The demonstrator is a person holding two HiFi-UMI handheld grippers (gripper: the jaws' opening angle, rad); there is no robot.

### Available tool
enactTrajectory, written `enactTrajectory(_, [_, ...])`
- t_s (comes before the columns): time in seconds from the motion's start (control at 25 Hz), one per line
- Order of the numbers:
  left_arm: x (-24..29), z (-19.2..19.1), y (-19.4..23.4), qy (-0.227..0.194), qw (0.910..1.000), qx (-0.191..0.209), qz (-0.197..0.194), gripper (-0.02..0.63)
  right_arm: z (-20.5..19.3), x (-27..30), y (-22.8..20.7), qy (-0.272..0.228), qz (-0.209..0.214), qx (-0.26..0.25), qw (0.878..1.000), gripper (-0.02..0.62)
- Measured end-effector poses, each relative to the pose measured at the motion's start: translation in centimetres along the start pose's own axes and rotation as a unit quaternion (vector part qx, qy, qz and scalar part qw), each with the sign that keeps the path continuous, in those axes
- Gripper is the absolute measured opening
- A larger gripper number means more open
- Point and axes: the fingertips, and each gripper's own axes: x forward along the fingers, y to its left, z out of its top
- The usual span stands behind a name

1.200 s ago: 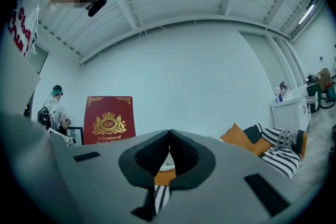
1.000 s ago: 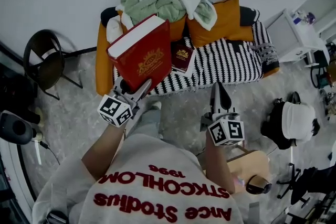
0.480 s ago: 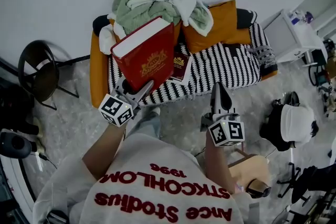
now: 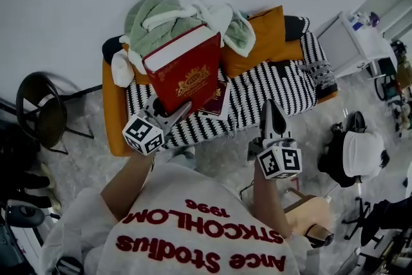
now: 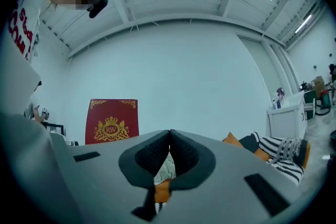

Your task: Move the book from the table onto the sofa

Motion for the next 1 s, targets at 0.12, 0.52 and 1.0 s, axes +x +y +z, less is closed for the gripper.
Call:
enactTrajectory(0.12, [2.0, 0.4, 1.6, 0.007, 0.9998, 0.009, -0.018, 0.238, -0.1, 2.7, -0.4, -0.001, 0.000, 0.000, 1.000, 0.026])
enactTrajectory(0.52, [5.7, 0.9, 7.6, 0.014, 0.9988, 0.001, -0.047, 0.237, -0.8, 10.2, -0.9, -0.009, 0.000, 0.003, 1.000, 0.028])
enactTrajectory(1.0, [7.9, 0.8, 10.3, 0.024, 0.9981, -0.009, -0.055, 0.237, -1.7, 13.2, -2.4, -0.004, -0.015, 0.020, 1.000, 0.028])
